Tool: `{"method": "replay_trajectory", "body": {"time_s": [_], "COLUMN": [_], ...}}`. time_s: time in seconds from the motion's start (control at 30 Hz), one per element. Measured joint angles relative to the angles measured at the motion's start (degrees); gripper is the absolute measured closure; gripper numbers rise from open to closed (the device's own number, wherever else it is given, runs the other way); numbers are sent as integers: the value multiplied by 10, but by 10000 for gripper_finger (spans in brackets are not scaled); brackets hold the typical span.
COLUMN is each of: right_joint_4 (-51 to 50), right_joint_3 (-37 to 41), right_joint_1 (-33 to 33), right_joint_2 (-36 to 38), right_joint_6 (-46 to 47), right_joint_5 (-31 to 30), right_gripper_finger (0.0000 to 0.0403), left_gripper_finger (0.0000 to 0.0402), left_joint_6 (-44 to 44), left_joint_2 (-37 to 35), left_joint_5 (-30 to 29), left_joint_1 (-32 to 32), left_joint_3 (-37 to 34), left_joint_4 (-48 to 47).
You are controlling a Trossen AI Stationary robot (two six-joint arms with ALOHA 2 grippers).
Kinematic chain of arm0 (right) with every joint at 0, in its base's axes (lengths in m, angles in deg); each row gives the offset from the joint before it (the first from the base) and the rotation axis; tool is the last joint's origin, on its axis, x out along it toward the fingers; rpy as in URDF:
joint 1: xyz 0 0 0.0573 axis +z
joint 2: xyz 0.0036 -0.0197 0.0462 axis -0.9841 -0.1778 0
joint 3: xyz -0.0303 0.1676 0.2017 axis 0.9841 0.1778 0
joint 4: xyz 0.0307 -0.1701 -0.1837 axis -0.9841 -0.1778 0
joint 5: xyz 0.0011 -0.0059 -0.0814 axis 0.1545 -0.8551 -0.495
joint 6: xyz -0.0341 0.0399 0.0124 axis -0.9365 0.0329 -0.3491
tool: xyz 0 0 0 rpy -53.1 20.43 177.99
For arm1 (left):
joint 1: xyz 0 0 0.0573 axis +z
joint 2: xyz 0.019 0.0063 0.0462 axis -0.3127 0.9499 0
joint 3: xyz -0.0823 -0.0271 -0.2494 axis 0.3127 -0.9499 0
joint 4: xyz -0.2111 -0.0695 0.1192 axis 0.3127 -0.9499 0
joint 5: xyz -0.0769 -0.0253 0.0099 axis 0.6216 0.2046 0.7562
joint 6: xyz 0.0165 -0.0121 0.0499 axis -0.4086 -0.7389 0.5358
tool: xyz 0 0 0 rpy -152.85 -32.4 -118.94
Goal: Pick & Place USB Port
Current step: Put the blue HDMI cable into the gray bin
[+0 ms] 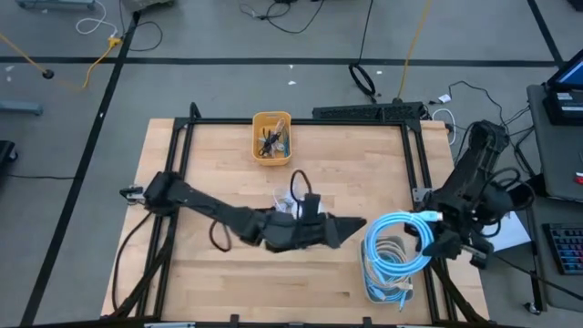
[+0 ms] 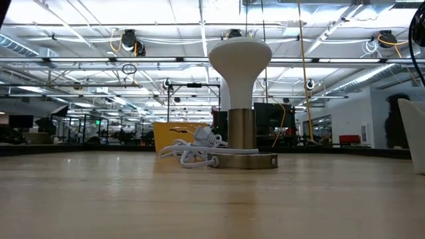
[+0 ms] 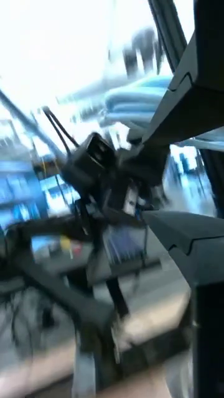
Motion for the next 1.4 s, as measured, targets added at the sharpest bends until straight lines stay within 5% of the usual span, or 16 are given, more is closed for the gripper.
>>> {"method": "replay_trajectory", "body": {"time_s": [0.13, 0.53, 0.93, 1.4], "right_joint_4": [13, 29, 28, 16], "right_joint_3": [0, 0, 0, 0], "right_joint_1": [1, 11, 11, -25], "right_joint_2": [-7, -7, -7, -29], "right_joint_6": [1, -10, -9, 37], "right_joint_5": [1, 0, -24, -16], "right_gripper_finger": [373, 373, 373, 373], "left_gripper_finger": [222, 254, 187, 232], "left_joint_6": [21, 94, 77, 114], "left_joint_2": [7, 4, 3, 3], "left_joint_5": [42, 57, 76, 98], "left_joint_1": [16, 5, 1, 3], "left_joint_3": [-83, -115, -103, 4], "left_joint_4": [172, 307, 285, 126]}}
